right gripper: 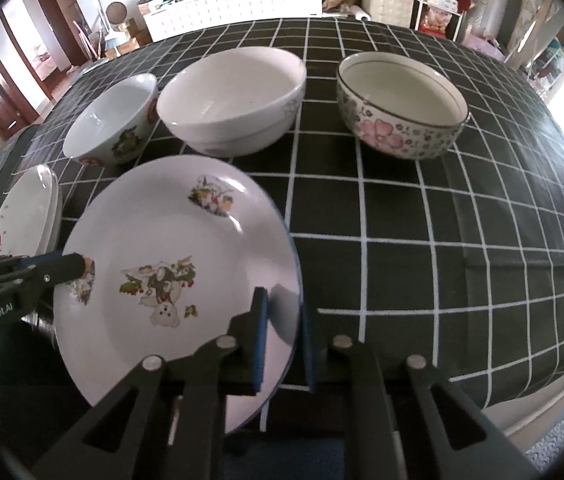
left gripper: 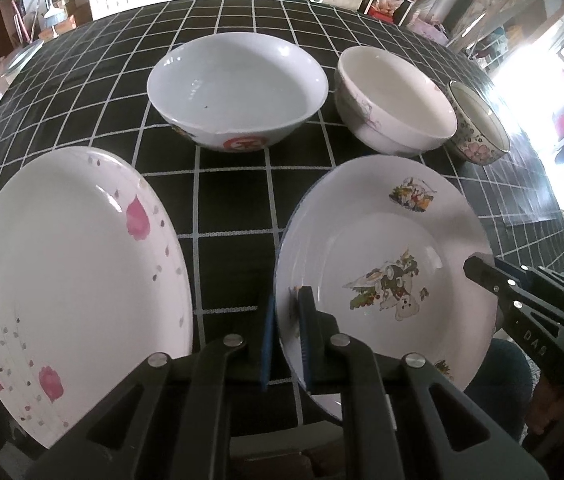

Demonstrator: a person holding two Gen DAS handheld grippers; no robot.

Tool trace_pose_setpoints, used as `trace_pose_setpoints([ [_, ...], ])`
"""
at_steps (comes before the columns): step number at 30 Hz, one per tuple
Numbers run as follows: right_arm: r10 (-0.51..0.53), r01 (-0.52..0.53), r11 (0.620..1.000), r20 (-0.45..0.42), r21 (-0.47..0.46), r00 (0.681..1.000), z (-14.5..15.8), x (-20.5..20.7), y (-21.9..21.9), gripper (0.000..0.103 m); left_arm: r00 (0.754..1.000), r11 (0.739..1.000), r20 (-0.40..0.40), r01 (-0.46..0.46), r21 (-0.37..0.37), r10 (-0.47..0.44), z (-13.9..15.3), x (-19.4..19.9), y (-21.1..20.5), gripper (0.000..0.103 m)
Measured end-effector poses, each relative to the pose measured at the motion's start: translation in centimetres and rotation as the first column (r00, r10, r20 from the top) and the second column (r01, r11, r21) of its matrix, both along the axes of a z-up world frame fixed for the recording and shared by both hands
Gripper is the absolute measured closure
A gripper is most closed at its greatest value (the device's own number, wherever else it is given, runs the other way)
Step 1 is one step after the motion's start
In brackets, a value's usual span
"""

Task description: Organize plates and bowls

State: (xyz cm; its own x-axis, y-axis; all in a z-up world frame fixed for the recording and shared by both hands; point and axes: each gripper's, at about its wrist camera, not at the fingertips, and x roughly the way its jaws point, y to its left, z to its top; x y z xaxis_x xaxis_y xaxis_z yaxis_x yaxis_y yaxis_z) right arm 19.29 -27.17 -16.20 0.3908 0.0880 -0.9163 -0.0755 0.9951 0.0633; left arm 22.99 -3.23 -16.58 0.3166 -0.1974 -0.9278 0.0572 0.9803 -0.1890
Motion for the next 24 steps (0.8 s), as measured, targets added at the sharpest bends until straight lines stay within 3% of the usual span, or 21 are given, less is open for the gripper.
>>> trace_pose_setpoints([
  [6, -0.028, 0.028, 1.0, -0.011, 0.009, 1.0, 0.2, 0.0, 0.3, 0.084, 1.0, 1.0, 0.0, 0.002, 0.015, -0.002, 0.3, -0.2, -0.1, 0.093],
  [13, -0.016, 0.016, 1.0, 0.061, -0.004, 0.998, 3.5, -0.5, 1.1, 0.084, 0.998, 1.0, 0.058, -0.014, -0.019, 0.015, 3.2, -1.7, 1.3, 0.093],
  [24, 0.076, -0.077, 0.997, 0.117, 0.009, 0.99, 6.4, -0.8, 6.7, 0.084, 0.982, 0.994, 0.157, -0.106, 0.014, 0.103, 8.4, -5.0, 7.8, 0.093],
])
